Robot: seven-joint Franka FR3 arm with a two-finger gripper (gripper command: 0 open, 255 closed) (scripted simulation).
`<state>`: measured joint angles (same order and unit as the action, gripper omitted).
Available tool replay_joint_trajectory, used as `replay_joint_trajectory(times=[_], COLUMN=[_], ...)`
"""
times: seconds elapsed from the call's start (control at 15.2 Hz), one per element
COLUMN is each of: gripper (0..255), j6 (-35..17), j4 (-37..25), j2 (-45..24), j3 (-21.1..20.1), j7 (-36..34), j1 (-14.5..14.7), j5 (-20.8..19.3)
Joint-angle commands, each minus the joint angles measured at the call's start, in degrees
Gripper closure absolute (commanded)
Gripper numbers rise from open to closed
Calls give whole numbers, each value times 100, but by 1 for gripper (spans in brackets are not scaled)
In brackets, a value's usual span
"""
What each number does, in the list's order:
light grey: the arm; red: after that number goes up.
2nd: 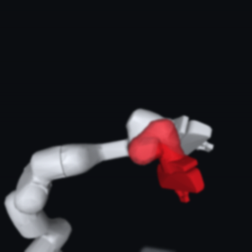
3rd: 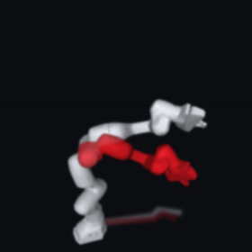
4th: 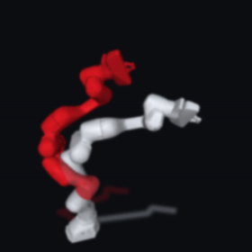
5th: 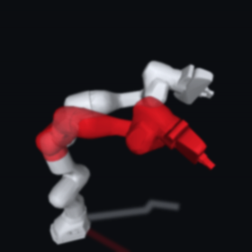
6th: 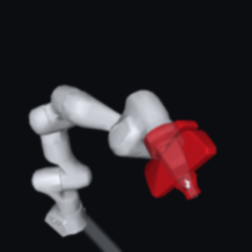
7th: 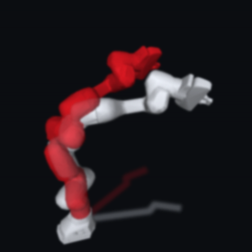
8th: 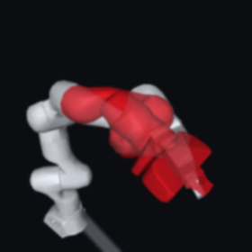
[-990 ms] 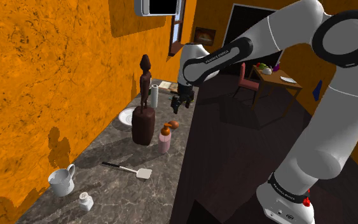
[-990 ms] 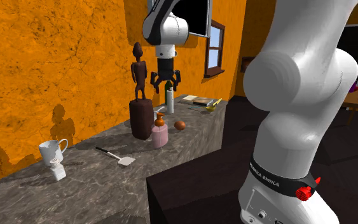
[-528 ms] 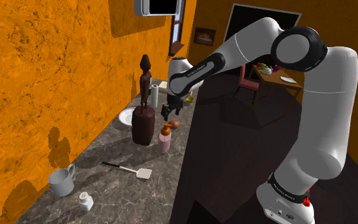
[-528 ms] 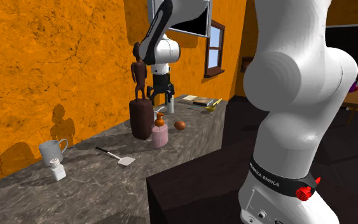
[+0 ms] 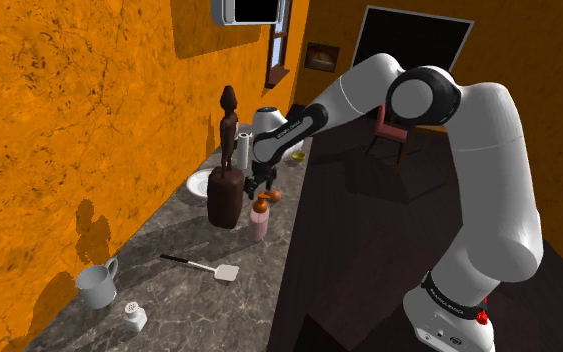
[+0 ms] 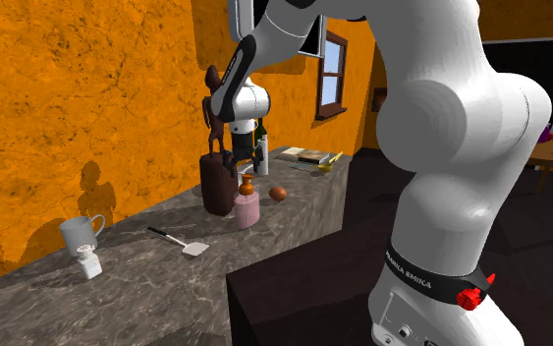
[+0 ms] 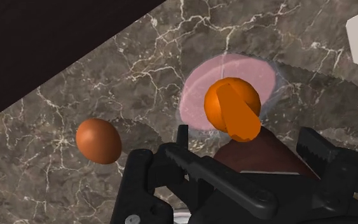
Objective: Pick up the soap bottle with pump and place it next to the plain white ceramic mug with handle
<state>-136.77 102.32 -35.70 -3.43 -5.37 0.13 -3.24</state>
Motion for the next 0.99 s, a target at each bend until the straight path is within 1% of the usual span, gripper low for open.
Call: replay_joint_trajectory(times=[0.0,0.26,0.73,0.79,0.92], gripper=[0,0,0,255,255], j6=[-87,-265,-264,-264,-264], j4=[-65,-90,-92,-93,-93], j2=[-151,-354,-355,-355,-355], j3=[7,19,19,19,19], j7=[-8,-17,-17,-17,-17], j1=[10,18,18,18,18], j5=[-10,-24,-24,-24,-24])
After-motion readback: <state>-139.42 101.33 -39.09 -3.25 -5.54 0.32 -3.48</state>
